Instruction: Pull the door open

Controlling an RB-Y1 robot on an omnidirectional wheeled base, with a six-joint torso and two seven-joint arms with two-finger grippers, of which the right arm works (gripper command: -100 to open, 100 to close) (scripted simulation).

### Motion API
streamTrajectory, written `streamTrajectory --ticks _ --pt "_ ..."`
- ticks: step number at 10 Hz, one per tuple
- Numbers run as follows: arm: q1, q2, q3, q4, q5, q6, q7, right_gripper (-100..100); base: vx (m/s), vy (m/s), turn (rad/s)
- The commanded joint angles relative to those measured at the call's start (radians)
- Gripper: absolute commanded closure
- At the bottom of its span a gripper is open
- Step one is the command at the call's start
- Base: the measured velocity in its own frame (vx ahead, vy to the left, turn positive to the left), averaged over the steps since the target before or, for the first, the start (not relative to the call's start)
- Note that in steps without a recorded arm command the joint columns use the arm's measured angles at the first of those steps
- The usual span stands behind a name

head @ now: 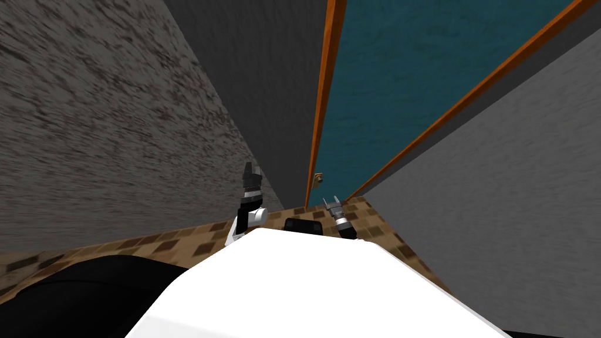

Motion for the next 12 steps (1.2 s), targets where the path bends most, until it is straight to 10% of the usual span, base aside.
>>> streamTrajectory --ticks 1,12 --pt "-0.017 -0.011 -0.003 0.019 -0.008 0.001 0.005 -100 -0.19 -0.002 0.074" --pt "-0.234 -0.105 -0.04 0.244 -0.102 0.022 0.058 -100 -0.087 0.03 0.051"
